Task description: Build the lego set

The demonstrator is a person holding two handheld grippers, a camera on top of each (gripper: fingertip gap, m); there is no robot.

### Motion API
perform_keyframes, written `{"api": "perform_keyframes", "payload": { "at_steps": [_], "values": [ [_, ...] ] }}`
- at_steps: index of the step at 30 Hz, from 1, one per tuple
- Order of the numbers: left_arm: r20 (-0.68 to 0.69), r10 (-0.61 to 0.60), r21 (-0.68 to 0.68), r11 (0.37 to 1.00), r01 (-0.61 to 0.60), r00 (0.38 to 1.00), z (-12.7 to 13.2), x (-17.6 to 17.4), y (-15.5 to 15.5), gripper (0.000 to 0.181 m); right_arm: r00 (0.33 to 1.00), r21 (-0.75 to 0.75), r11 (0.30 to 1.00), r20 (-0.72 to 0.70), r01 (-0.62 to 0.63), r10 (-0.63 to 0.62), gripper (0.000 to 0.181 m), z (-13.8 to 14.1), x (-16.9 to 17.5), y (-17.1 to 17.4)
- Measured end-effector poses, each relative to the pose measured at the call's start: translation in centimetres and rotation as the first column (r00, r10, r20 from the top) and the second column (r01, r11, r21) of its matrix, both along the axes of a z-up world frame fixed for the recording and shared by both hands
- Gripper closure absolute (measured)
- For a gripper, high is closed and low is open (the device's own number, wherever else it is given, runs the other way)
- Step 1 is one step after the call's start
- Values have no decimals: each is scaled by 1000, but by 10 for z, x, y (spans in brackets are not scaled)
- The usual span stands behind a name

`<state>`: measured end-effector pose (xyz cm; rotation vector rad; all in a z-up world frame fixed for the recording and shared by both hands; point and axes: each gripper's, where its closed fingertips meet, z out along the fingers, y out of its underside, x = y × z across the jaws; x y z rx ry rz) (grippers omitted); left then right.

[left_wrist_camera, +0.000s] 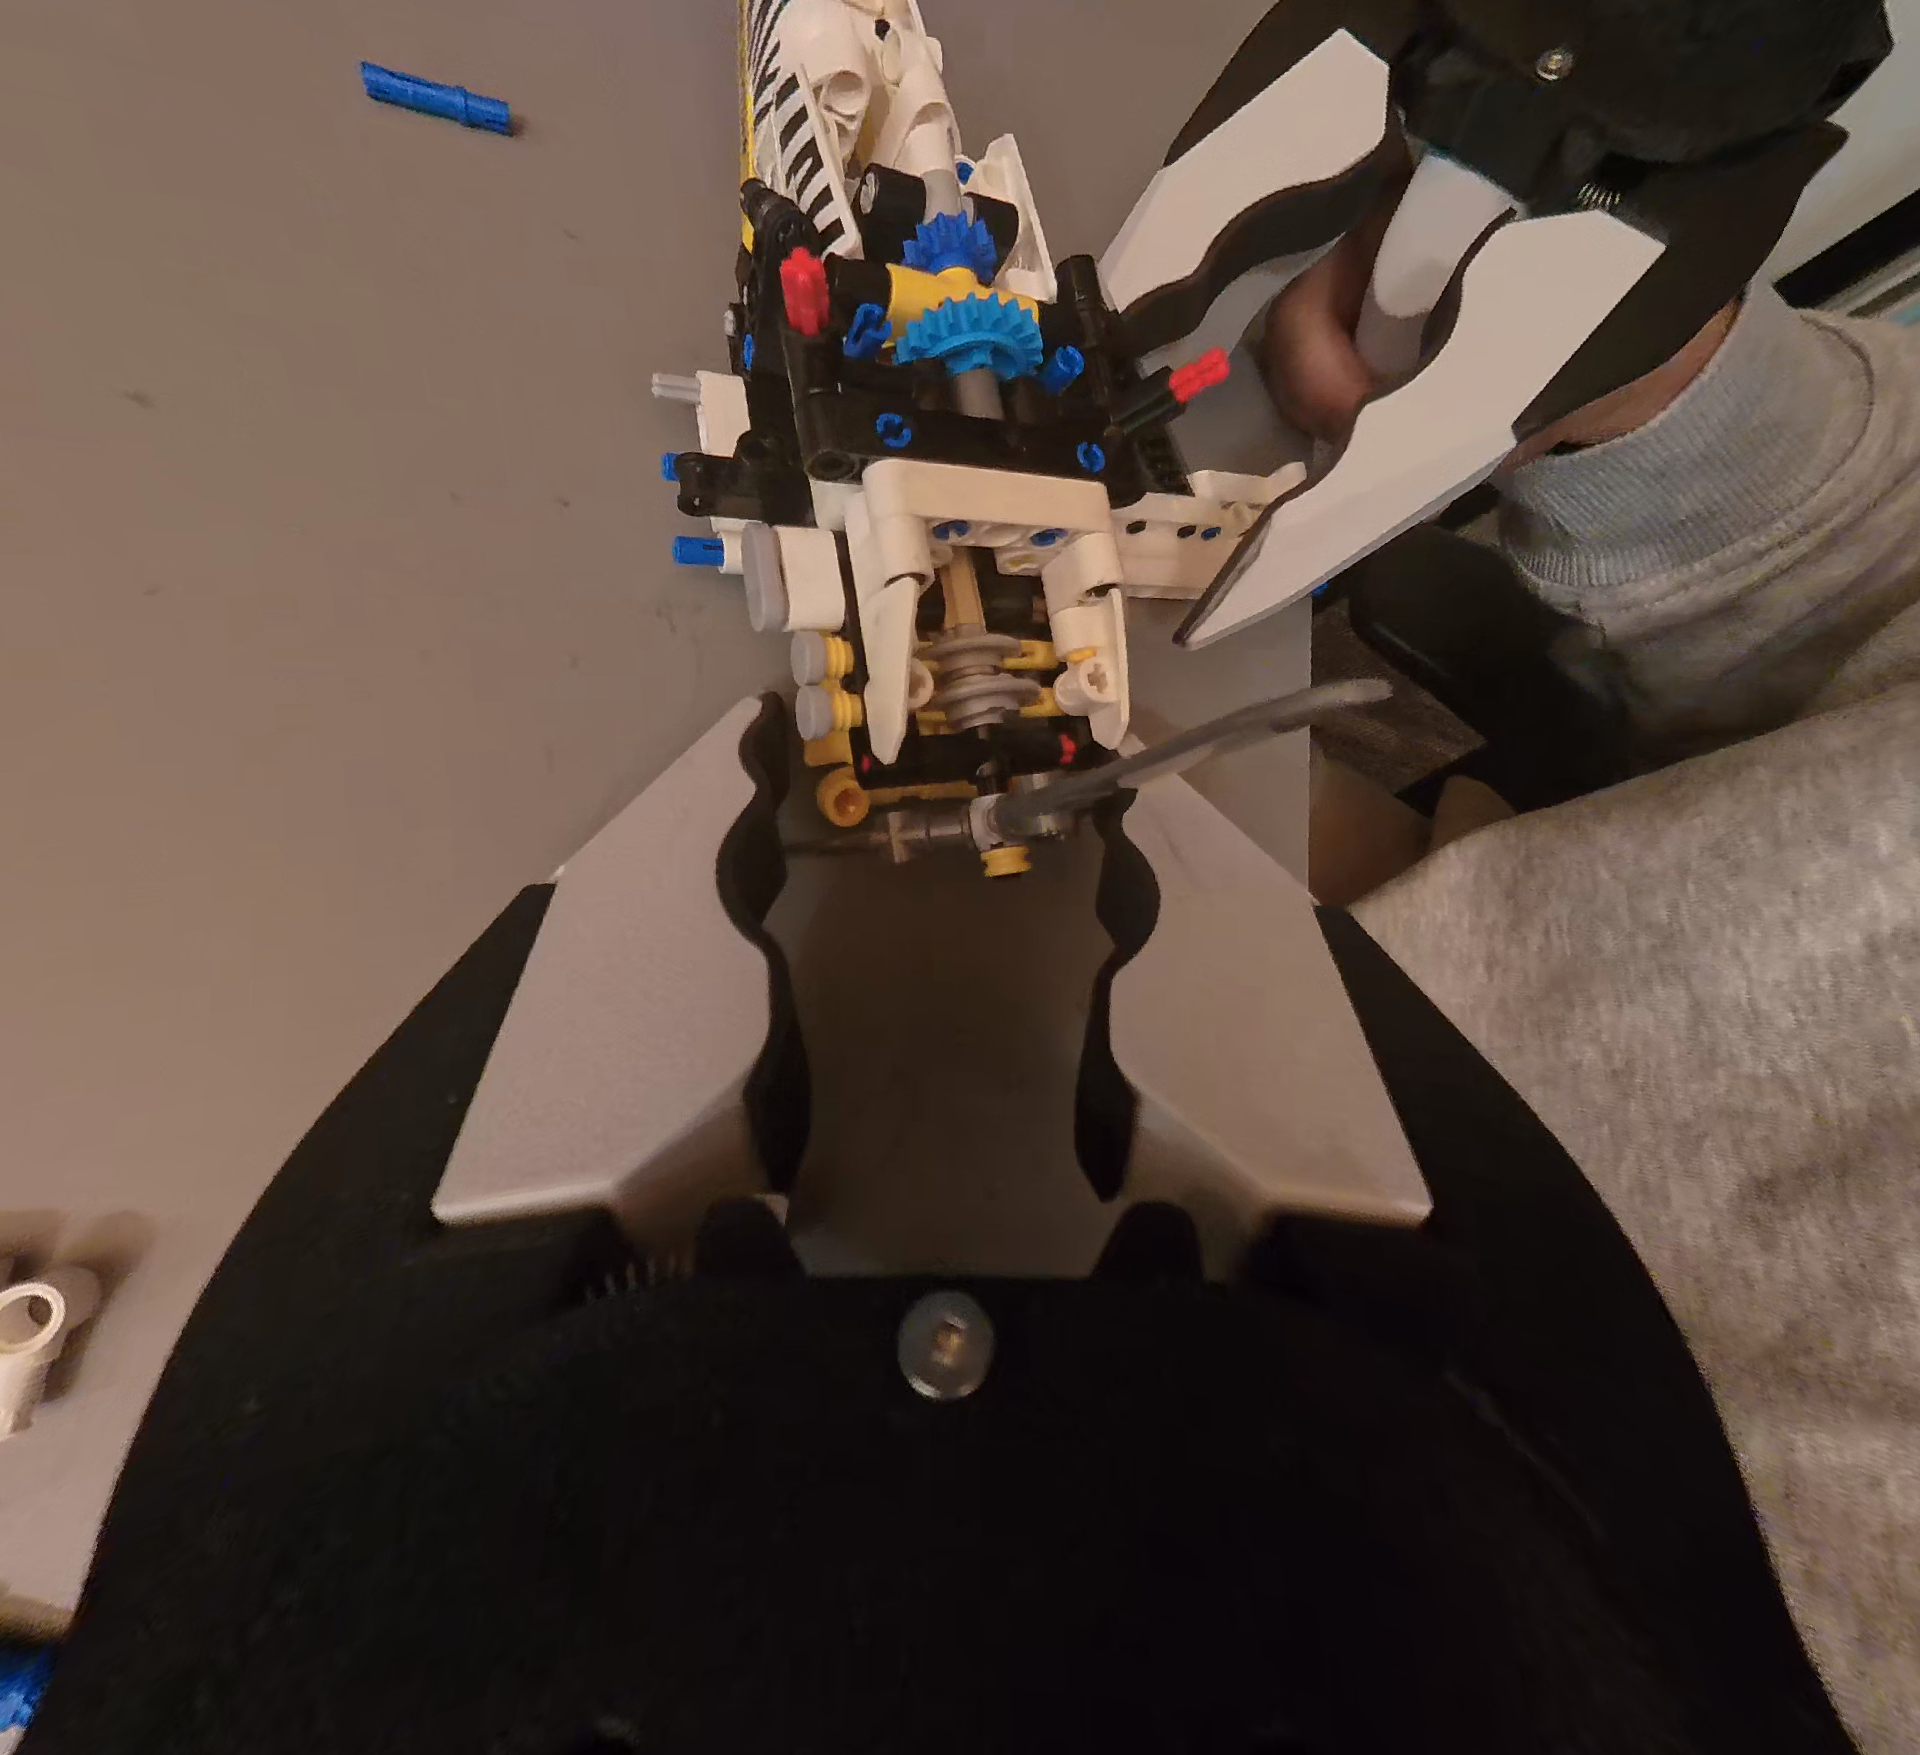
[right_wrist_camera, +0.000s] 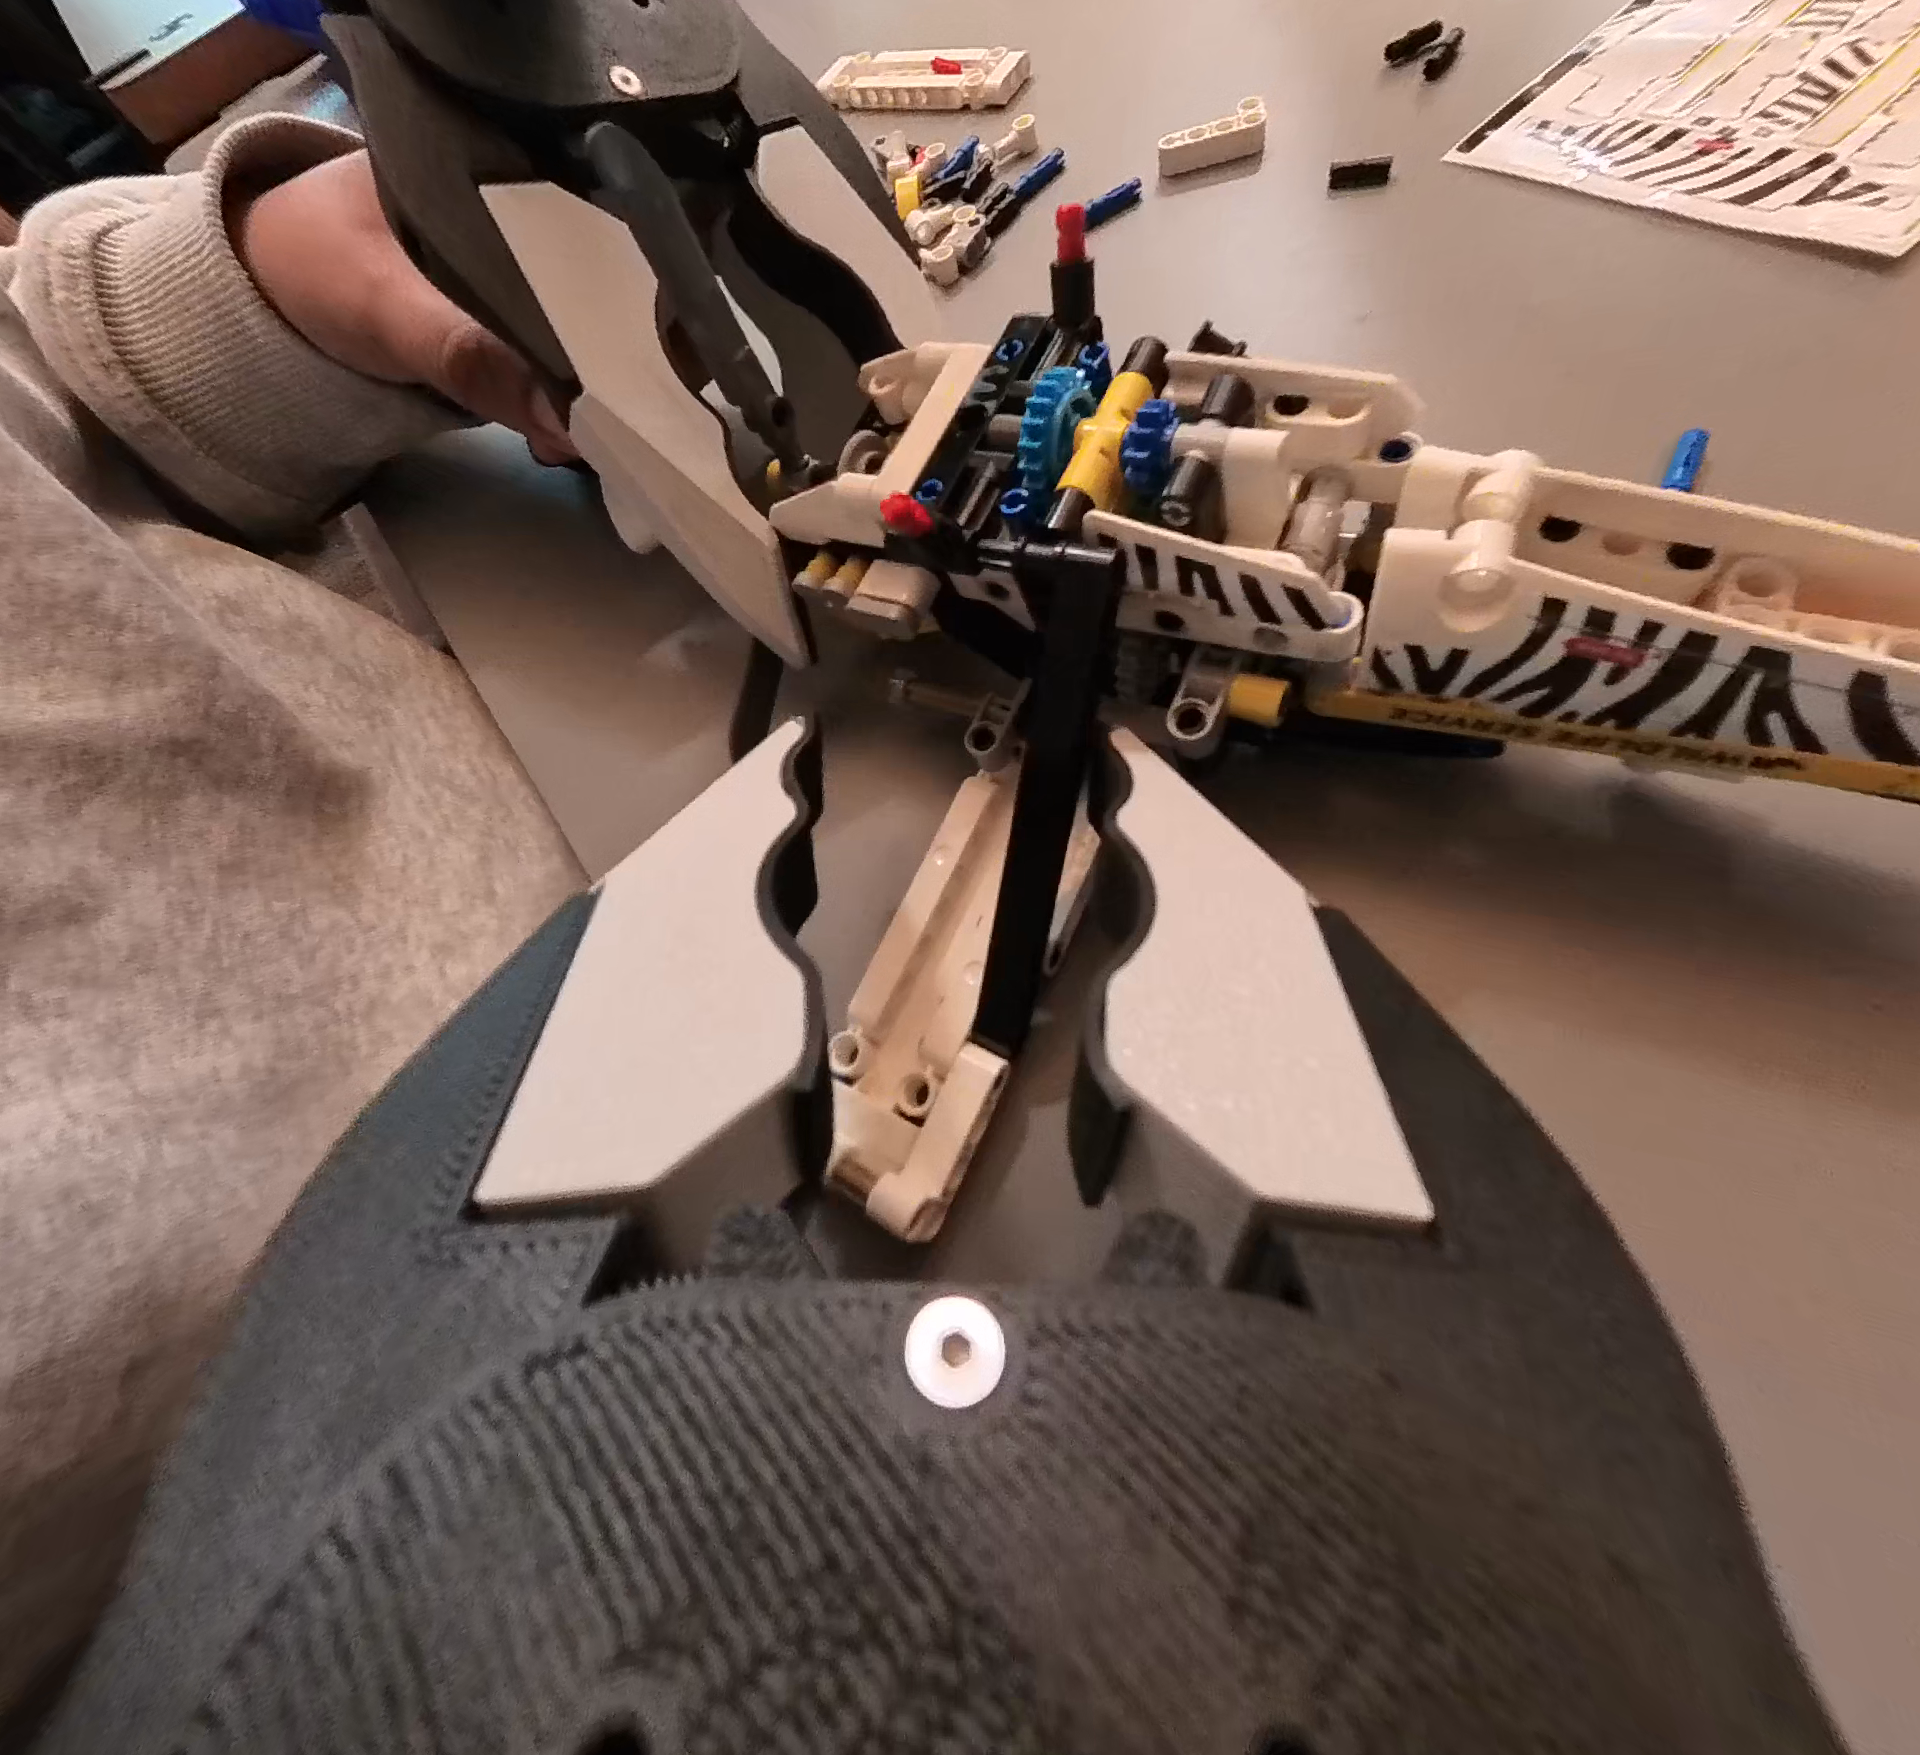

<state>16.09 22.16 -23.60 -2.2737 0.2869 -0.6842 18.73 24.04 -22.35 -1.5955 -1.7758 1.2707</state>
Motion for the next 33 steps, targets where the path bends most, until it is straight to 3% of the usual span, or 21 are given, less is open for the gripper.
{"api": "perform_keyframes", "payload": {
  "at_steps": [13,18,21,33],
  "values": [
    [-18,13,4,1000,-13,1000,-1,-1,1,127,967,233,940,-15,250,-254,134,-9,-16,13],
    [-8,11,3,1000,-10,1000,0,-1,1,127,965,195,947,-6,257,-260,128,-7,-17,10],
    [6,11,1,1000,-11,1000,0,-1,2,128,966,166,952,-9,257,-260,114,-6,-18,7],
    [14,11,-1,1000,-11,1000,1,-1,2,128,947,220,923,-20,316,-319,128,-8,-19,15]
  ]
}}
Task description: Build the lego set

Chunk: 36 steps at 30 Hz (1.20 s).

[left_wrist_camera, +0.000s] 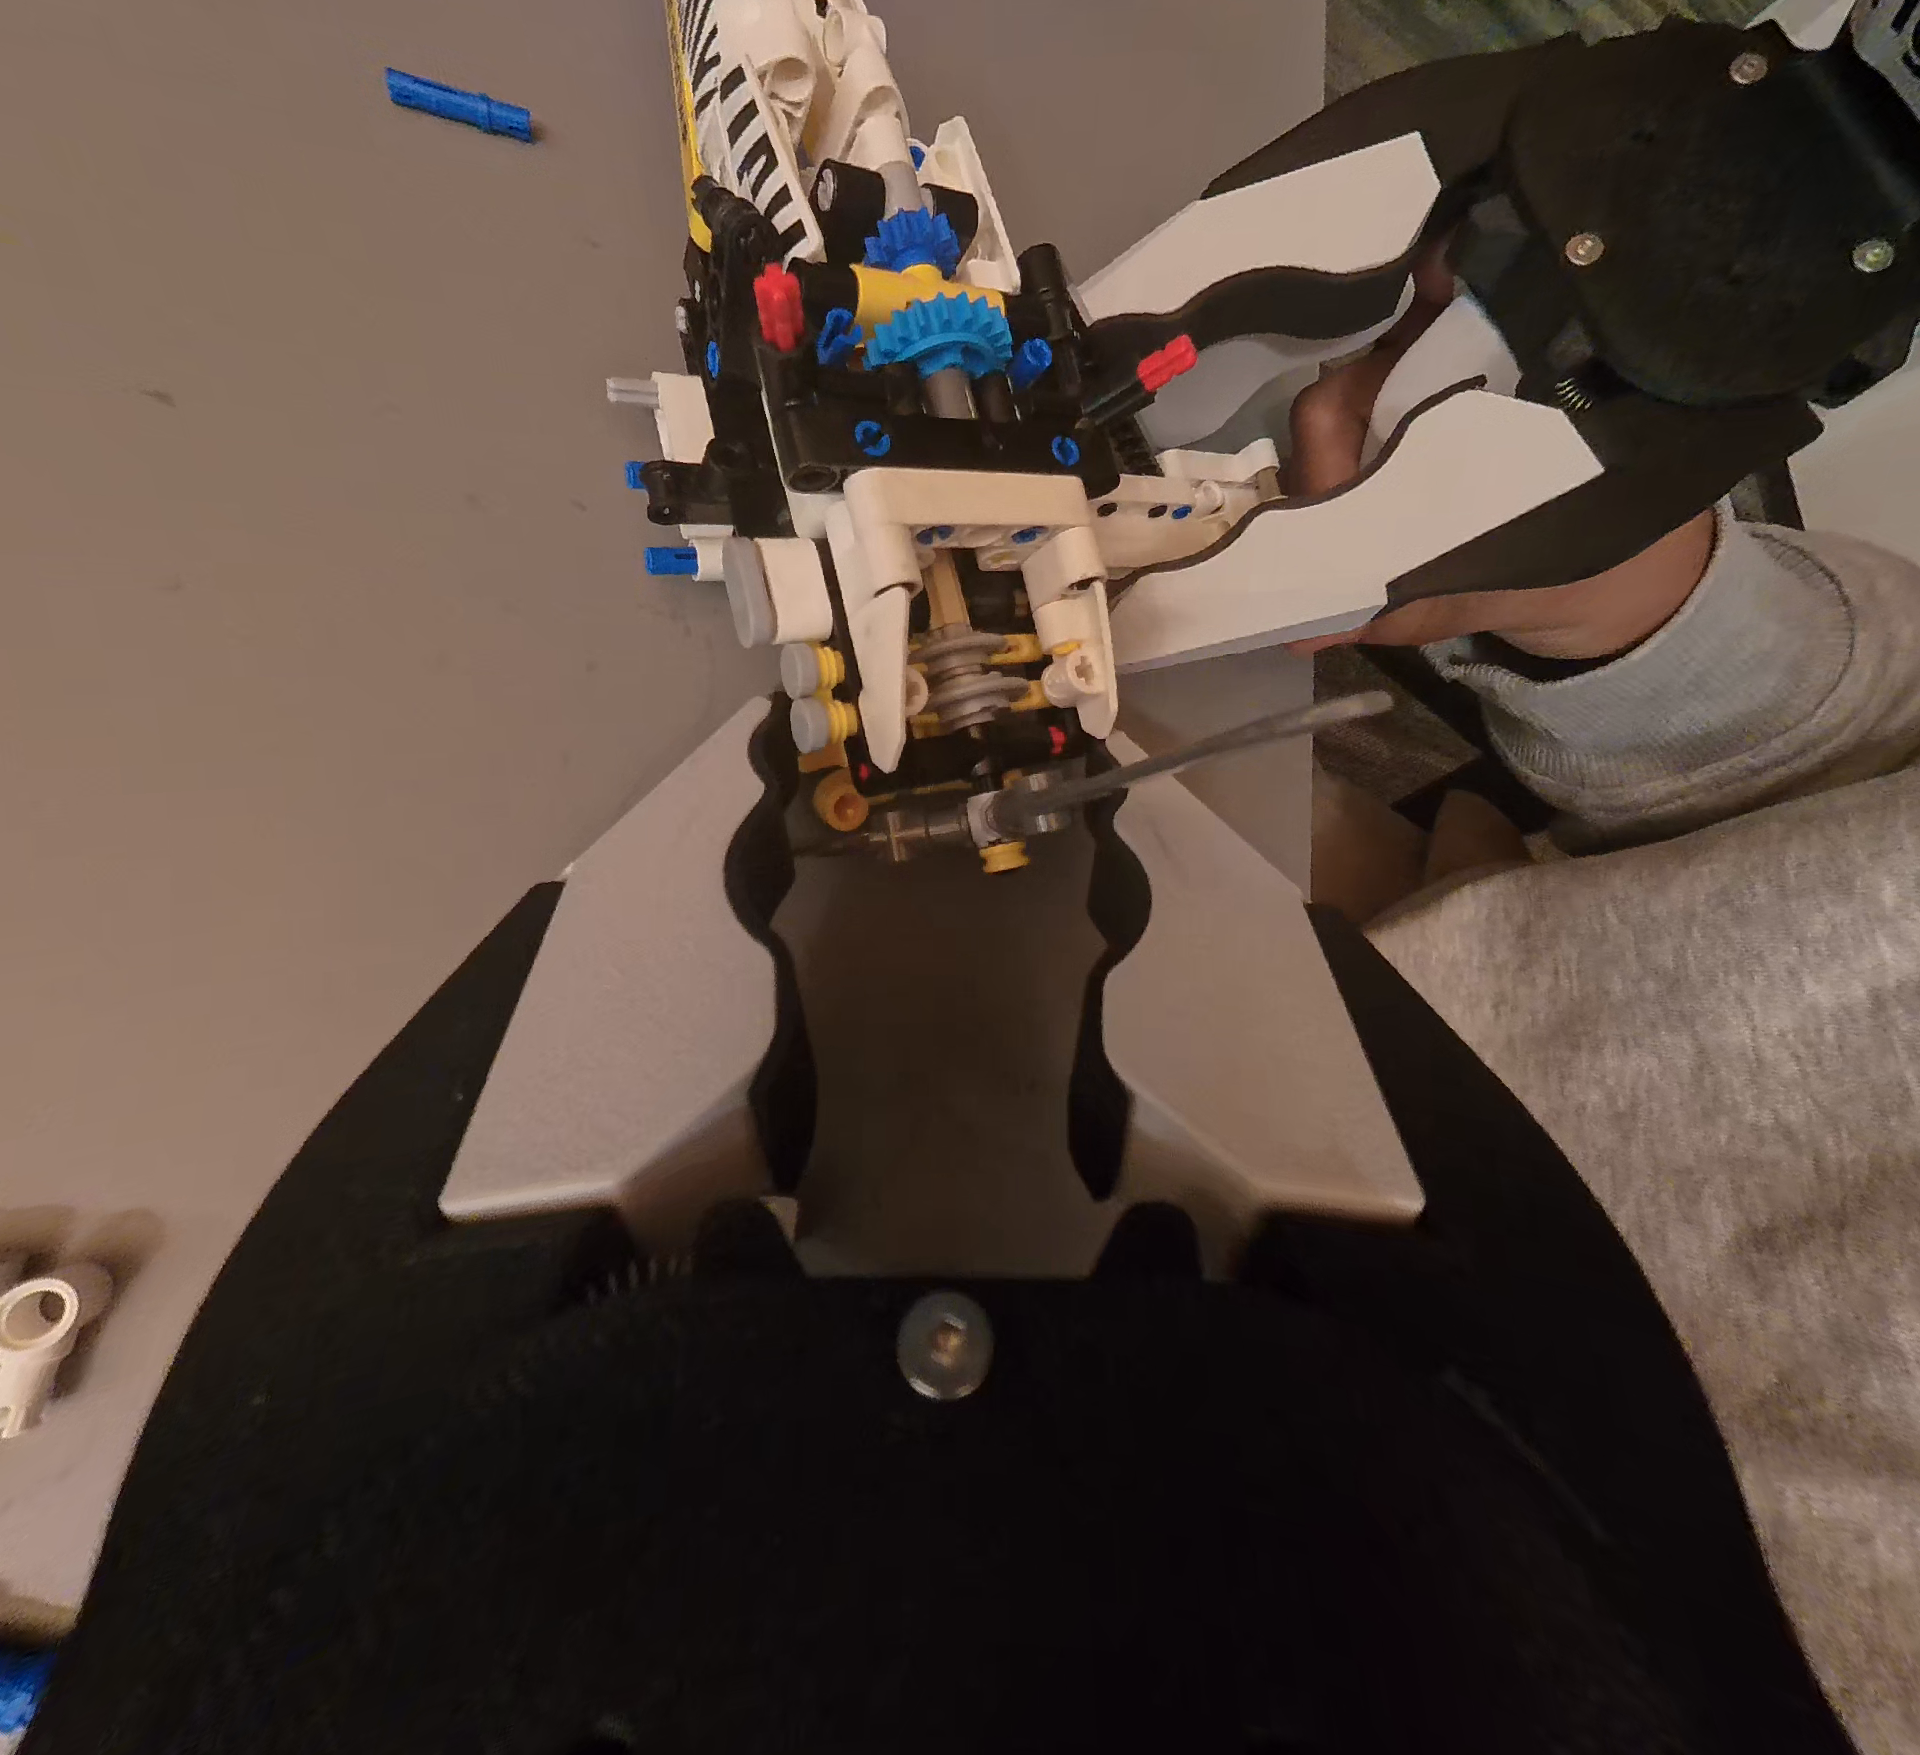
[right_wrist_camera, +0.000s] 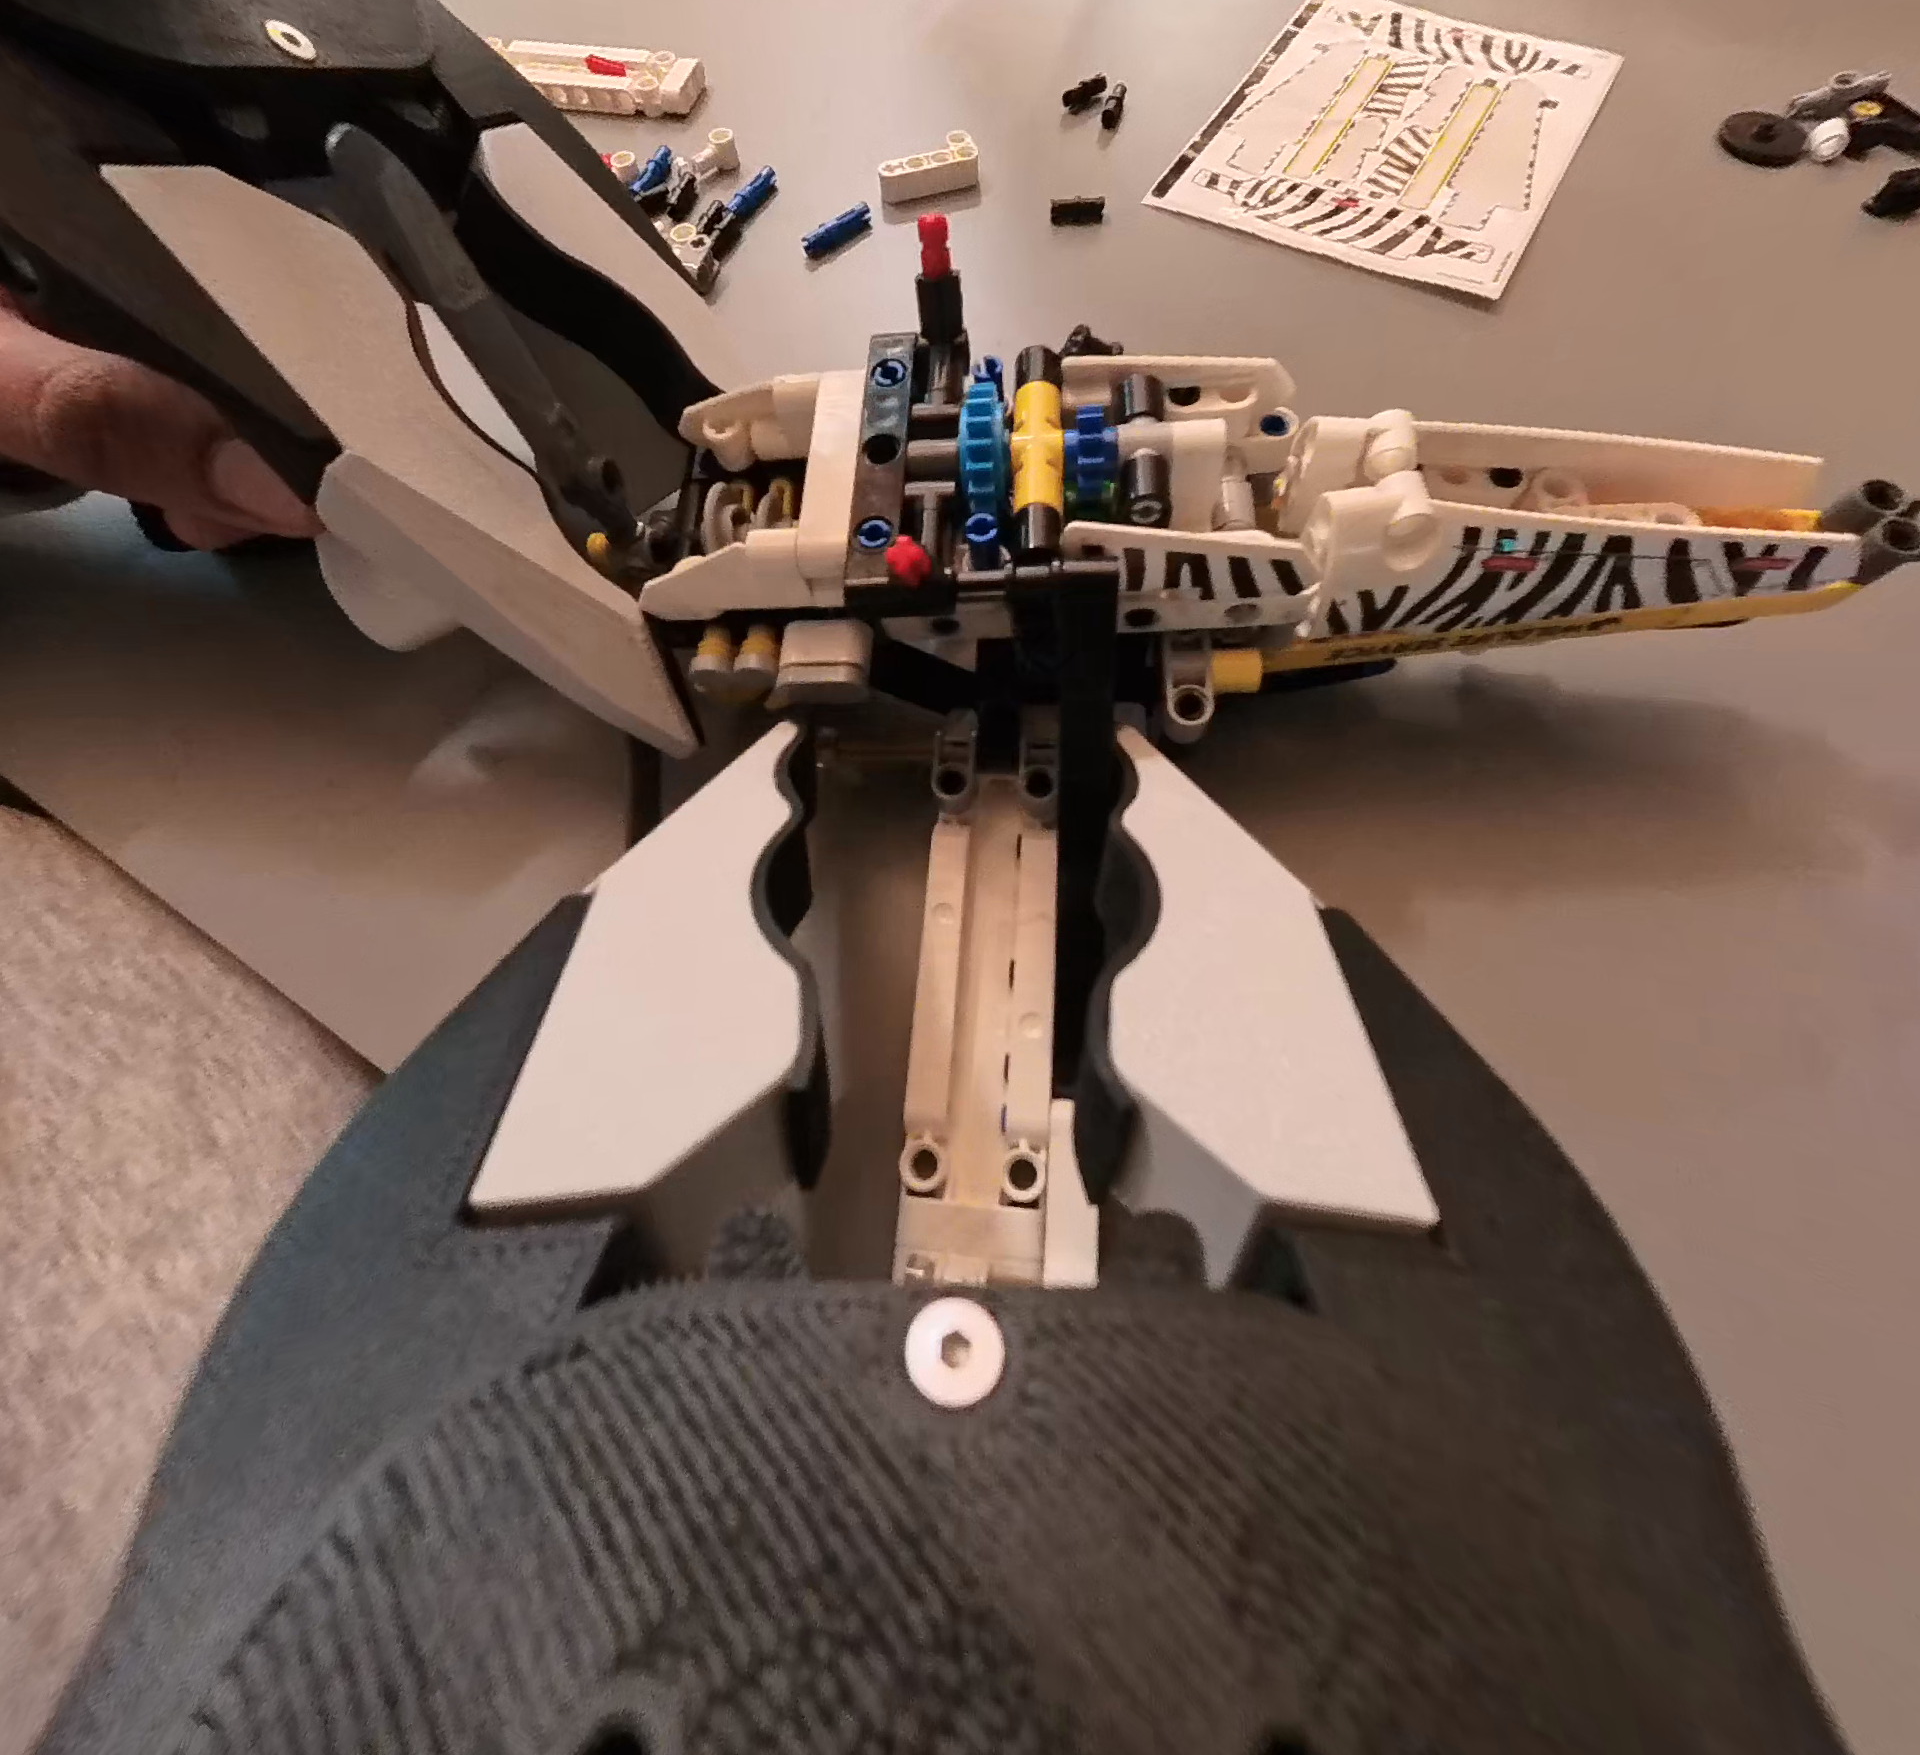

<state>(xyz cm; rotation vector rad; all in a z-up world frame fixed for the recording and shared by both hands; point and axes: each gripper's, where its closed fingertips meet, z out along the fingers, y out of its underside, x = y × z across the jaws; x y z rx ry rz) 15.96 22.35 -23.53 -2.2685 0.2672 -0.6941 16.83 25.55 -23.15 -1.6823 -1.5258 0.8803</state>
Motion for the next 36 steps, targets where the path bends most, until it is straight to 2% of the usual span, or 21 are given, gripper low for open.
{"api": "perform_keyframes", "payload": {
  "at_steps": [12,25,35,36],
  "values": [
    [-2,4,-1,1000,-4,1000,0,-1,0,128,1000,13,1000,2,7,-7,128,0,-1,0],
    [-2,4,-1,1000,-4,1000,0,-2,0,127,999,-112,994,-29,-19,15,135,3,-1,1],
    [-11,0,-2,1000,0,1000,-1,-3,-1,126,999,-142,989,-12,-39,38,137,3,-1,2],
    [-13,3,4,1000,-3,1000,-1,-3,0,127,1000,-118,993,-13,-29,28,160,3,0,3]
  ]
}}
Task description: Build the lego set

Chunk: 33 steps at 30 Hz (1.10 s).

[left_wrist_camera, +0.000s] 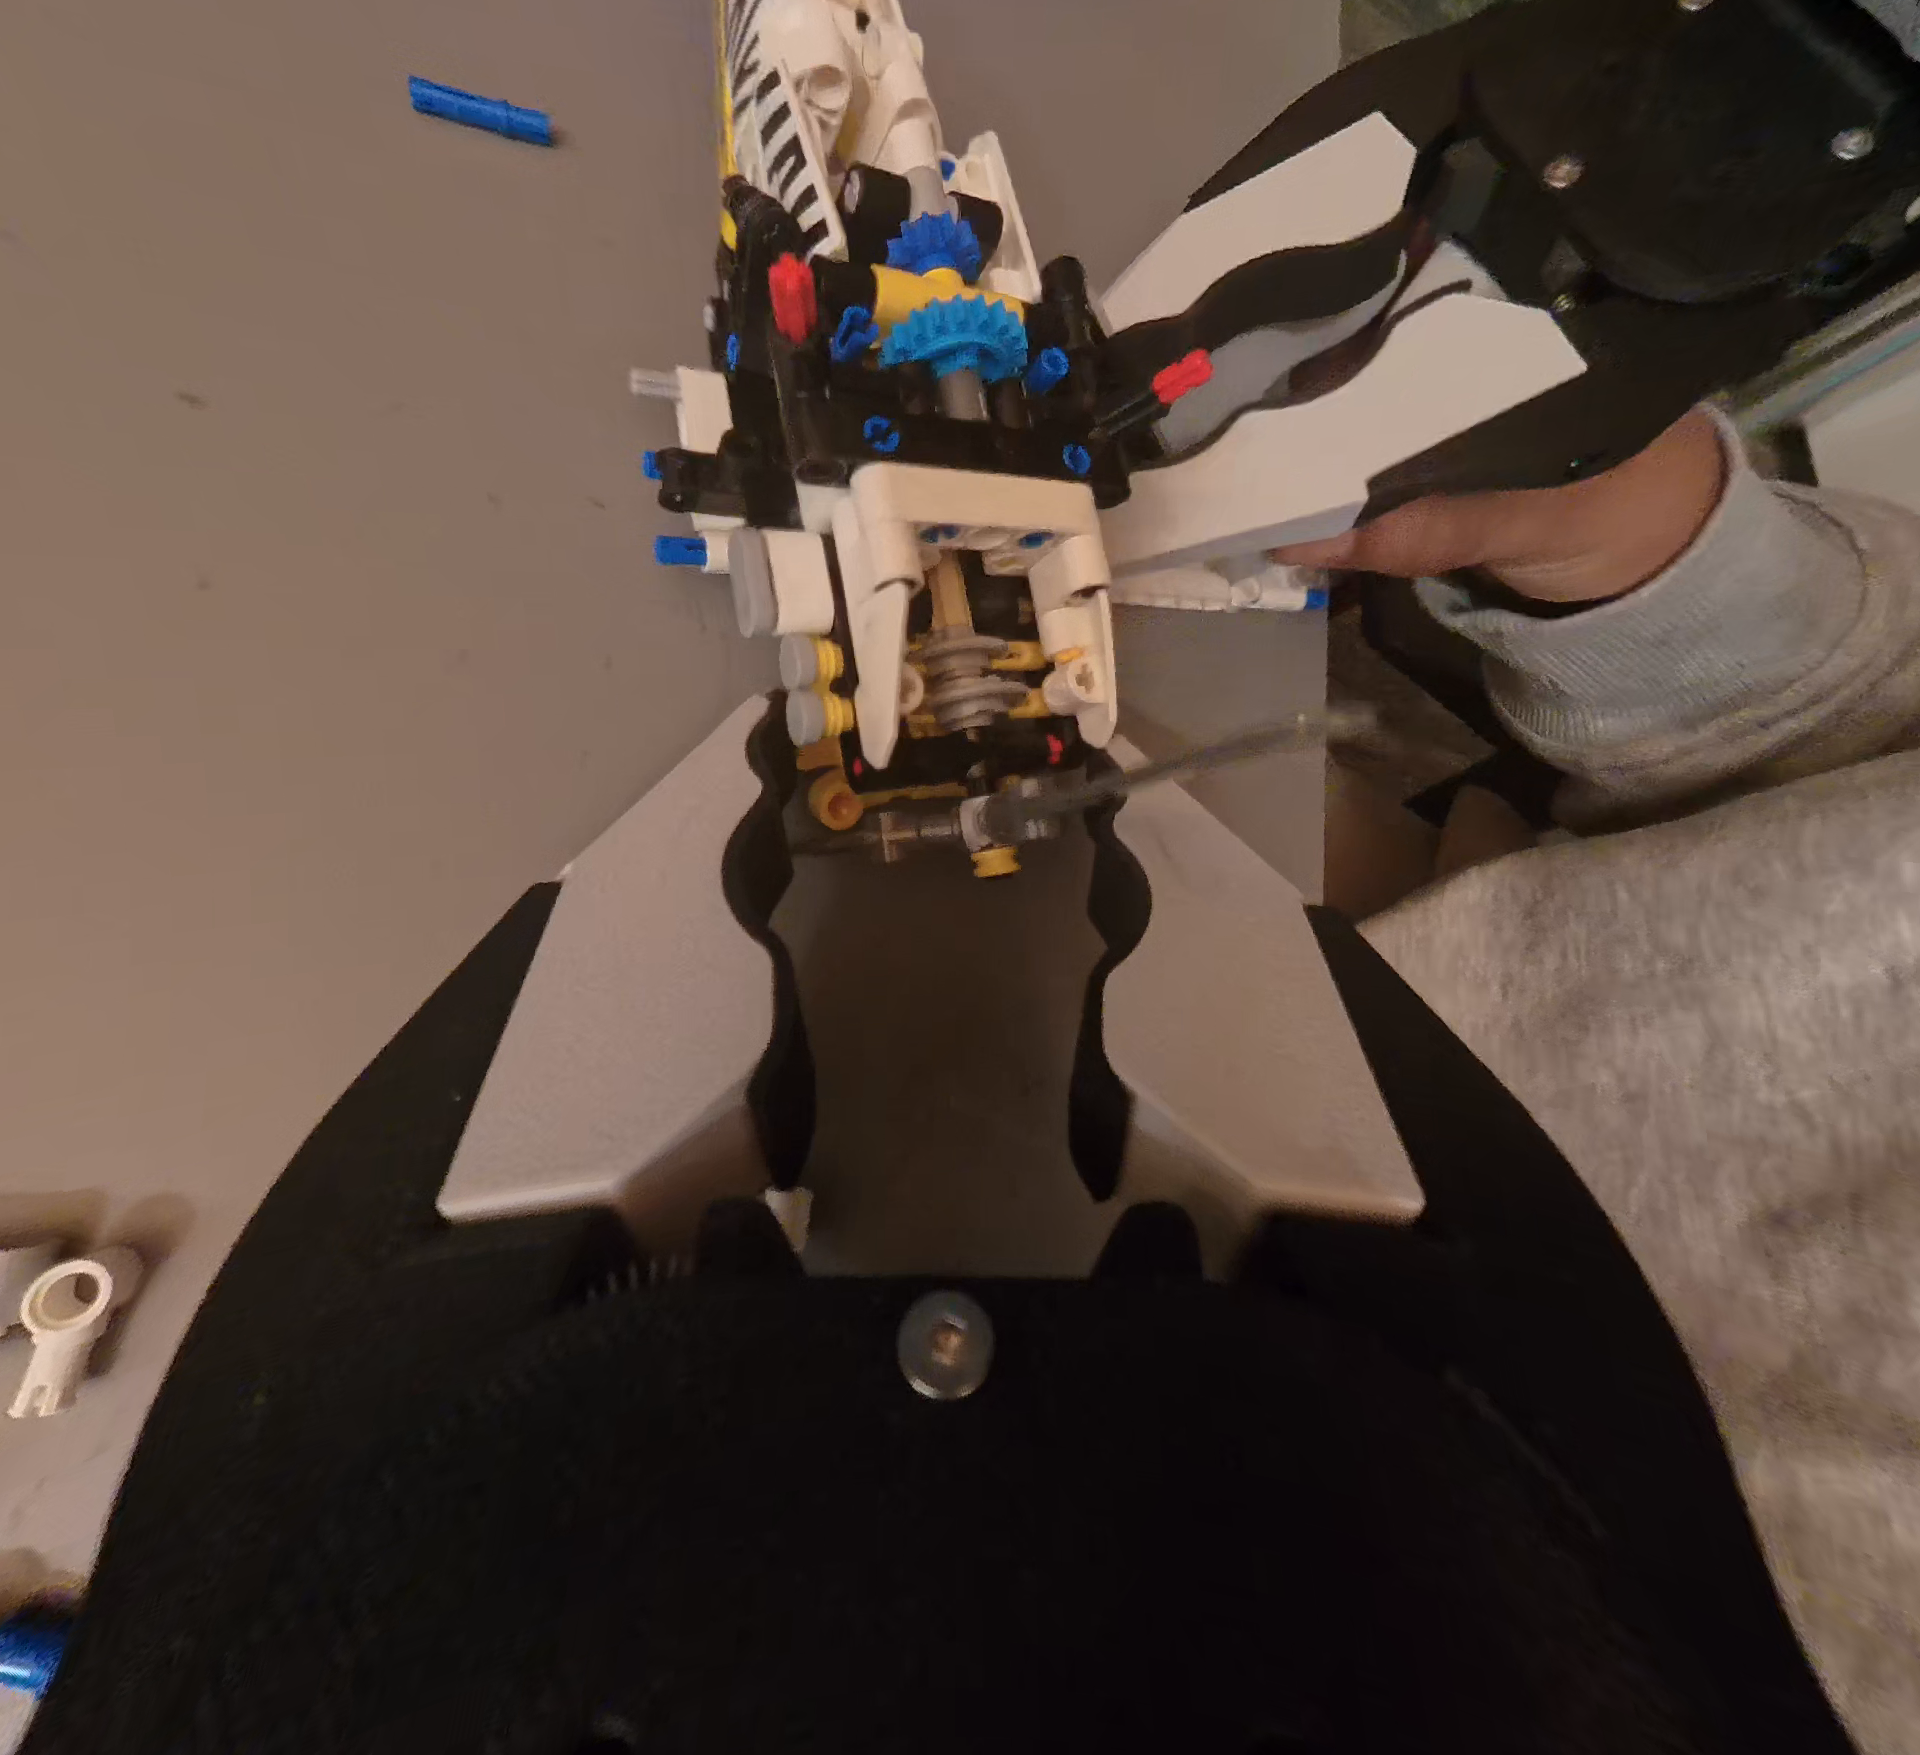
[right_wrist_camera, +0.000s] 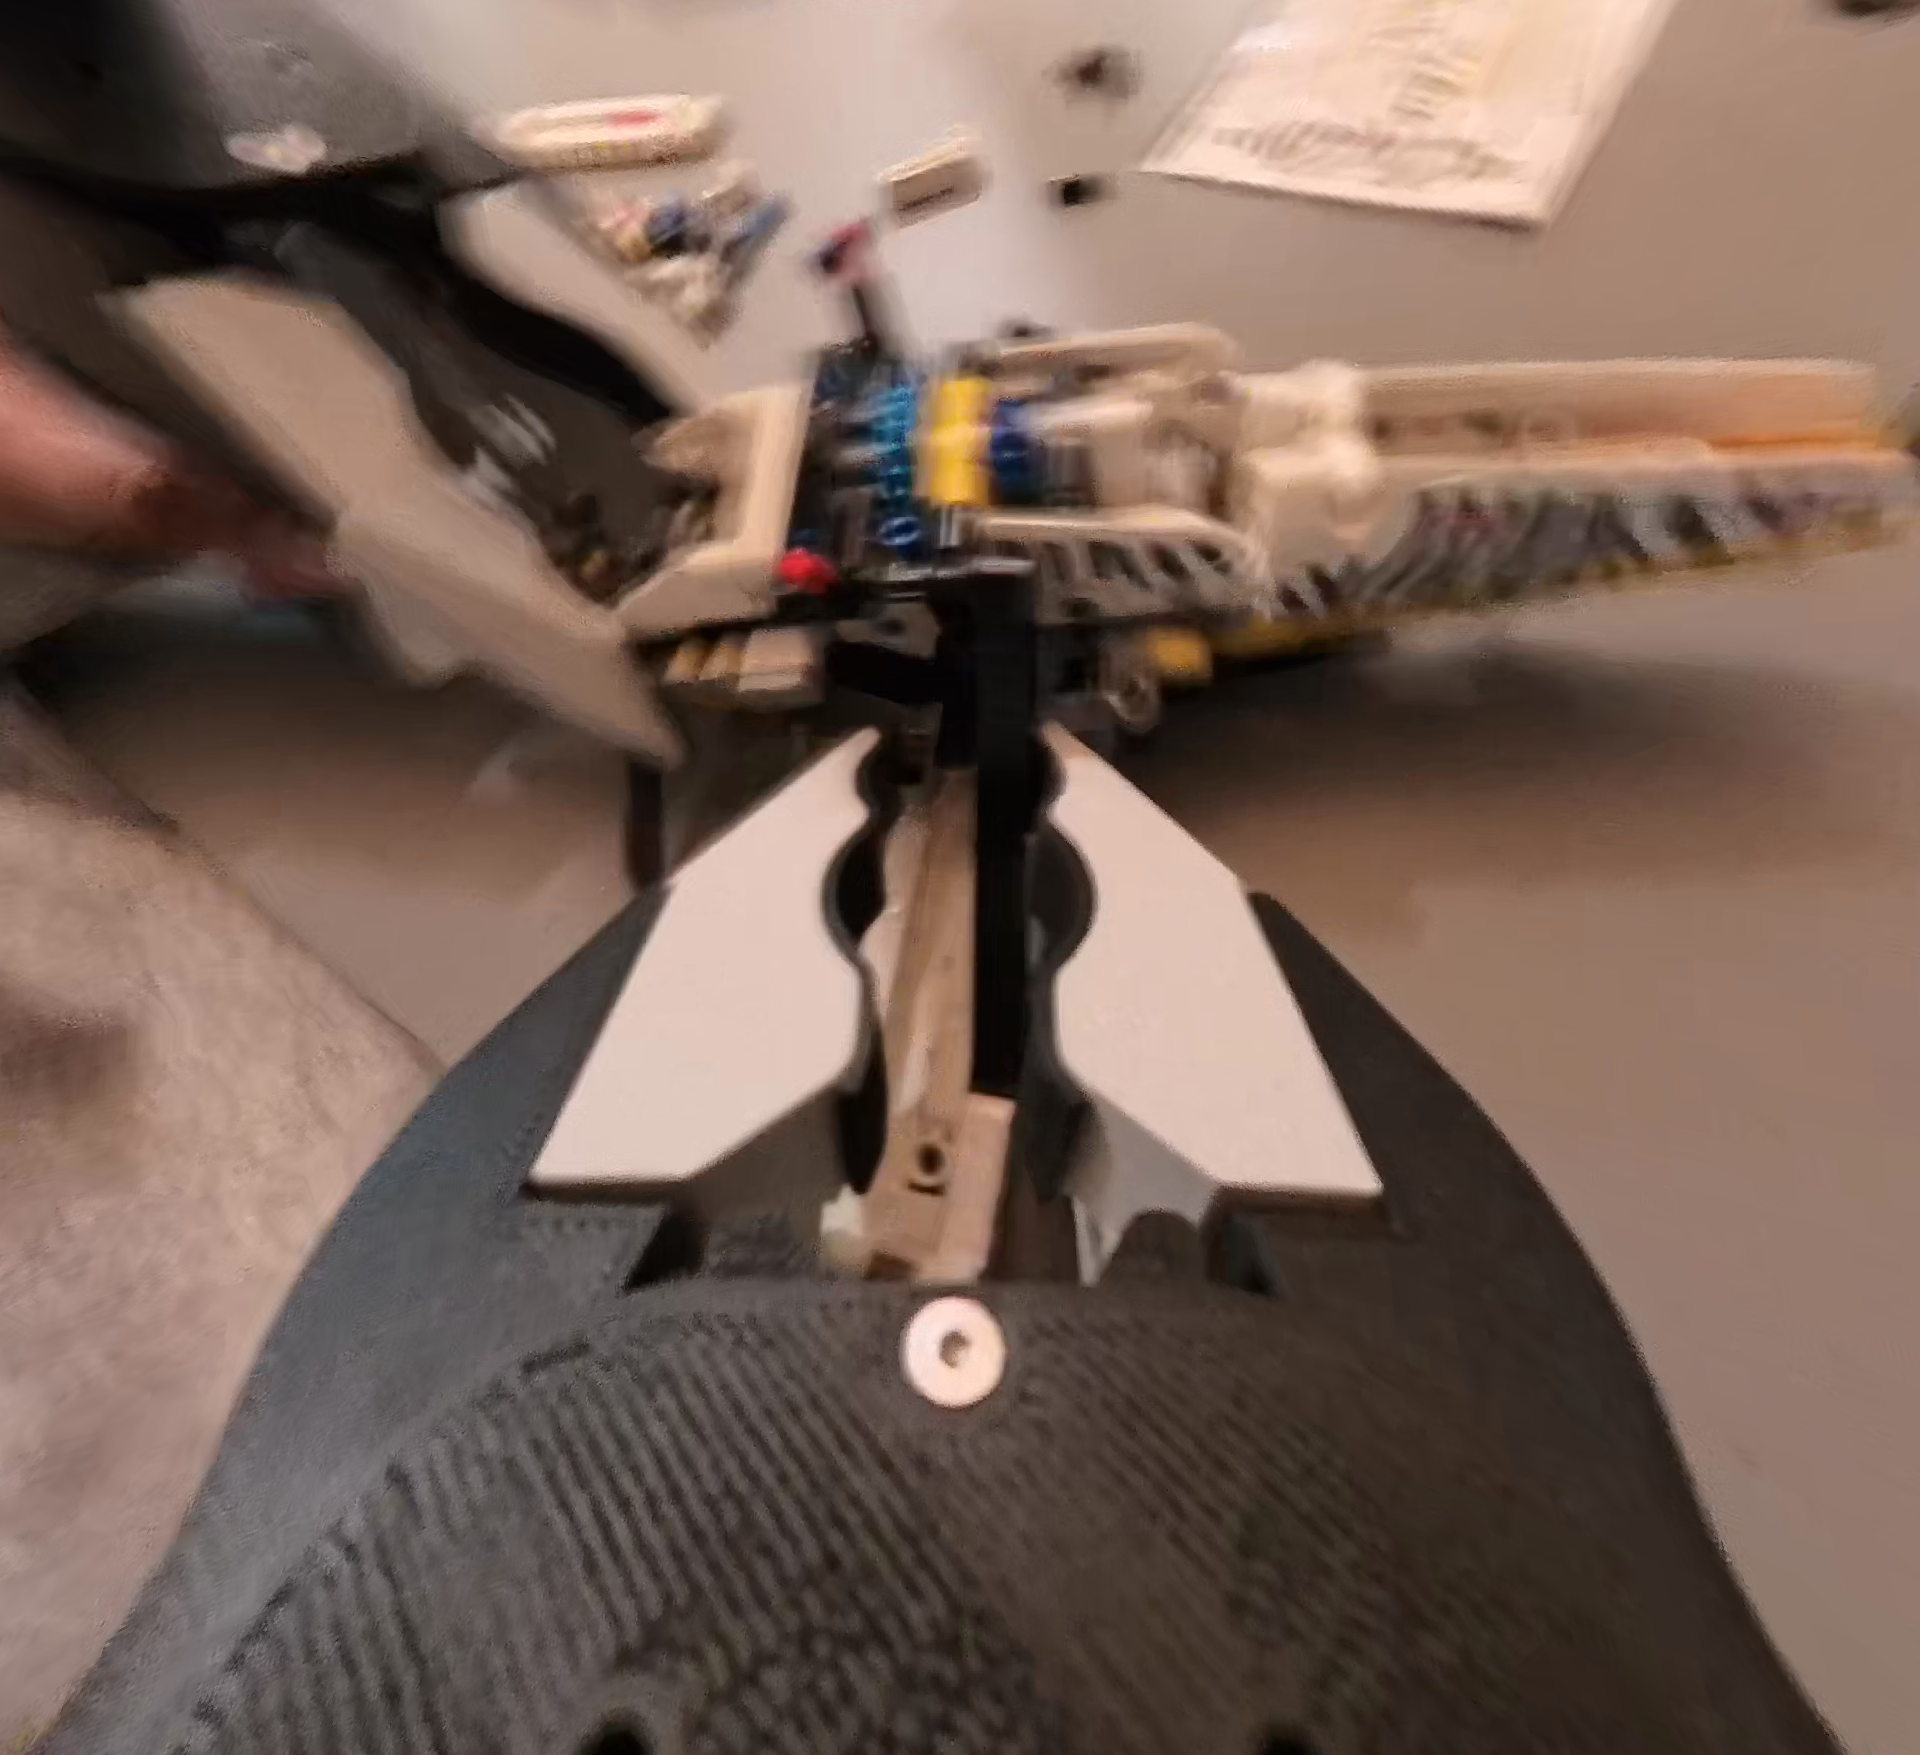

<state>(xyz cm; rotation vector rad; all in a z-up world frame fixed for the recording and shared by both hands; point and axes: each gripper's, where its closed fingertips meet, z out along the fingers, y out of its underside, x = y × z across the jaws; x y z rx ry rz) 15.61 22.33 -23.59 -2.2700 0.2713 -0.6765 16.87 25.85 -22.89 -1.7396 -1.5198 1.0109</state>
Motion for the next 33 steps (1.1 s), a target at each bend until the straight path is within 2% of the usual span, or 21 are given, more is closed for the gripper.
{"api": "perform_keyframes", "payload": {
  "at_steps": [8,12,16,19,21,23,26,29,33],
  "values": [
    [38,15,-6,1000,-15,999,2,-4,2,127,1000,16,1000,10,-8,8,155,0,1,0],
    [59,22,-11,1000,-21,998,2,-4,2,129,1000,57,998,-22,16,-15,129,1,6,-6],
    [84,24,-15,1000,-23,996,3,-3,2,129,997,185,980,-11,78,-77,110,2,14,6],
    [78,26,-14,1000,-25,997,3,-2,2,129,983,320,929,-55,183,-175,101,9,19,12],
    [84,35,-16,999,-34,996,3,-1,1,129,970,416,877,-118,241,-210,100,20,21,10],
    [90,38,-17,999,-37,995,3,0,1,129,973,467,855,-146,227,-178,103,25,18,-6],
    [106,40,-18,999,-38,994,4,3,0,129,984,464,869,-119,171,-130,112,20,7,-25],
    [112,43,-17,999,-42,993,5,2,0,129,984,371,912,-103,176,-148,103,14,5,-24],
    [142,36,-17,999,-34,989,7,3,-2,129,971,306,931,-191,199,-145,111,31,15,-16]
  ]
}}
